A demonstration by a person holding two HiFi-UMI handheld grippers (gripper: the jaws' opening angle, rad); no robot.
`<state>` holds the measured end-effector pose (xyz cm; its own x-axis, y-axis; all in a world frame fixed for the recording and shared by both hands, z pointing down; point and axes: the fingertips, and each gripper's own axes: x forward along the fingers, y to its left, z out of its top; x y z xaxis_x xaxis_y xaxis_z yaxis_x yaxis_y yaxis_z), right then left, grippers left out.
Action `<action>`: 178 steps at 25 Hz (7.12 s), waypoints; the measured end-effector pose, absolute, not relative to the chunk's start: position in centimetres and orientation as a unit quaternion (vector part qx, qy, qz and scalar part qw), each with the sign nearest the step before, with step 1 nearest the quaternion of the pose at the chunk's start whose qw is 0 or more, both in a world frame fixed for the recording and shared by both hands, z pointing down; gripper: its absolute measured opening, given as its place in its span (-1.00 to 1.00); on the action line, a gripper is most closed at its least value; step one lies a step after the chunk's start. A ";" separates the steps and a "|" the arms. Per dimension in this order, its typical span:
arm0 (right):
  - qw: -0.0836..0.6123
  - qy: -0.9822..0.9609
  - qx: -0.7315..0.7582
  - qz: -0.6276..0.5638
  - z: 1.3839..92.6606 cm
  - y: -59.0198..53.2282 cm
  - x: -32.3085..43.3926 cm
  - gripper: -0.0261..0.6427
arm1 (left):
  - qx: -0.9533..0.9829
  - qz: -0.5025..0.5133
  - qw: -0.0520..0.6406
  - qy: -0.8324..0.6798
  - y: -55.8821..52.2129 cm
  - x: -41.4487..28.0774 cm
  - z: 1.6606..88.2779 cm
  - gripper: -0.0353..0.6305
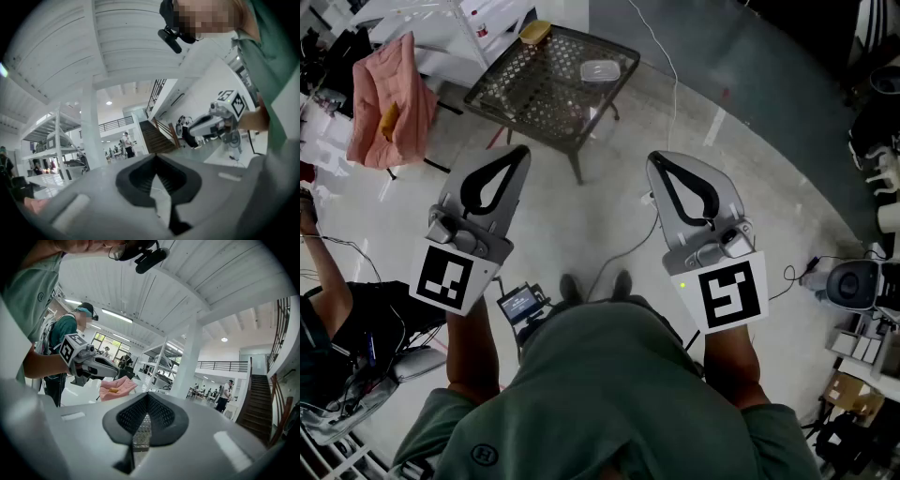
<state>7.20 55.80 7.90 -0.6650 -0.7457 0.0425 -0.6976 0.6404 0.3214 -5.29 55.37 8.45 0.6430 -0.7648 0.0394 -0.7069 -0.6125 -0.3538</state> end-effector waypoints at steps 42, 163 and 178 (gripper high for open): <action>0.054 -0.913 0.395 -0.090 9.1 41.0 12.5 -0.90 | -0.894 -0.115 0.123 0.415 42.0 0.3 10.3 -0.89; 0.149 -0.868 0.471 -0.044 14.0 -8.8 -1.5 -0.90 | -0.940 -0.075 0.075 0.326 -11.5 -14.0 15.3 -0.89; 0.154 -0.894 0.420 -0.018 17.3 -15.4 -0.8 -0.90 | -0.924 -0.114 0.048 0.363 -15.5 -13.1 17.5 -0.89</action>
<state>-0.83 -15.44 17.32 -0.5996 -0.7565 0.2612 -0.7455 0.6466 0.1616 -13.09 -15.46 17.45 0.7110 -0.6807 0.1762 -0.6589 -0.7325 -0.1713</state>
